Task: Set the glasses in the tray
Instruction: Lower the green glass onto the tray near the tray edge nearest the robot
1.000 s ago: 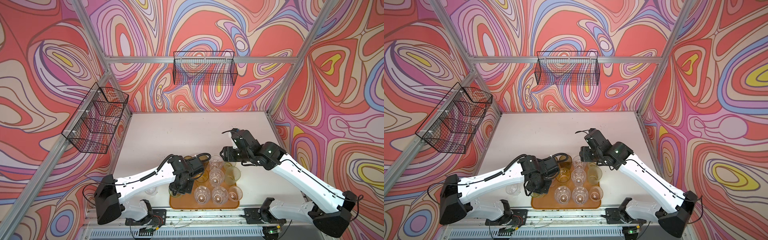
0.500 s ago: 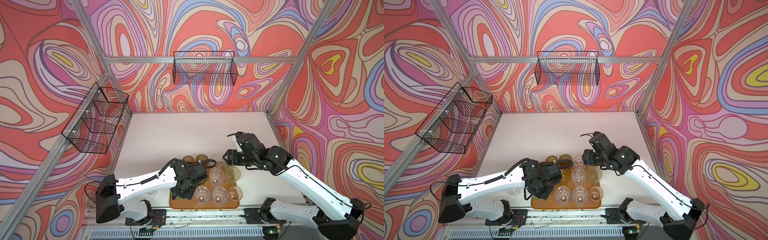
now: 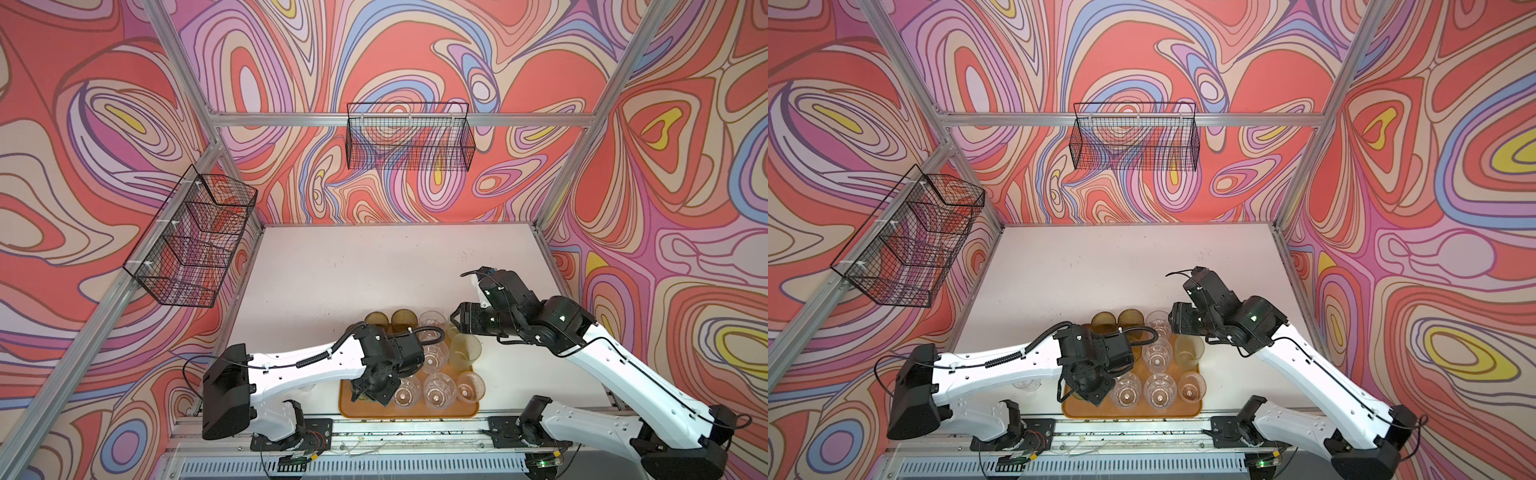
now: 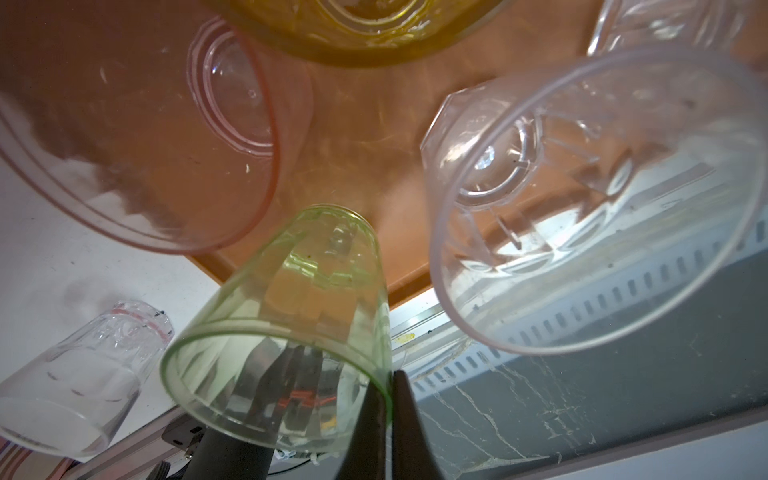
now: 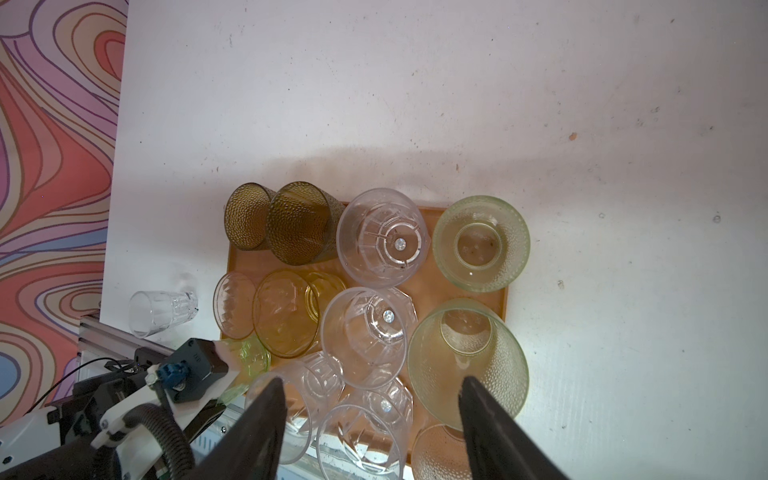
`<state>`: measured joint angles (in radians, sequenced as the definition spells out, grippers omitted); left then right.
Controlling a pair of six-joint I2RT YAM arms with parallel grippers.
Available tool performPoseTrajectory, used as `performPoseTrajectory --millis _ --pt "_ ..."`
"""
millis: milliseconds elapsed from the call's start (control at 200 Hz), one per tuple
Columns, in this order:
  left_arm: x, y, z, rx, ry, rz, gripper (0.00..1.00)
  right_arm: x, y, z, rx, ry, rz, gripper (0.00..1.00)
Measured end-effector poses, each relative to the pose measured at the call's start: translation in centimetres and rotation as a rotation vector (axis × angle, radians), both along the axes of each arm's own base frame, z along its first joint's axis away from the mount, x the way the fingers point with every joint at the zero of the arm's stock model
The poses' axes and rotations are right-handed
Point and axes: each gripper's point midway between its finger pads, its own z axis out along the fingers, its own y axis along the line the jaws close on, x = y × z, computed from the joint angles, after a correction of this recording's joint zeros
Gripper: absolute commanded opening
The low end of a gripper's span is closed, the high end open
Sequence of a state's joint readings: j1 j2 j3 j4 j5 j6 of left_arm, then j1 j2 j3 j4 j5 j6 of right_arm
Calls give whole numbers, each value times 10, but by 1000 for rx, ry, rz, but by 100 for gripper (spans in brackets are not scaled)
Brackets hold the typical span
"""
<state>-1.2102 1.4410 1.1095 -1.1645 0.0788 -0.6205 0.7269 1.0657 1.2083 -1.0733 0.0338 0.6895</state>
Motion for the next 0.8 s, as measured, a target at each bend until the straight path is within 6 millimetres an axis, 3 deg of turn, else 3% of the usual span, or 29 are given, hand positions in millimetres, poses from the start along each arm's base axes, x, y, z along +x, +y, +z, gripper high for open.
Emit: performPoseTrajectory --millis 431,796 --pt "-5 -13 -15 17 26 -24 3 -7 -7 -2 -5 6 -7 68" --pt "-6 -16 -19 22 35 -26 12 -12 -12 -5 -7 12 -12 68"
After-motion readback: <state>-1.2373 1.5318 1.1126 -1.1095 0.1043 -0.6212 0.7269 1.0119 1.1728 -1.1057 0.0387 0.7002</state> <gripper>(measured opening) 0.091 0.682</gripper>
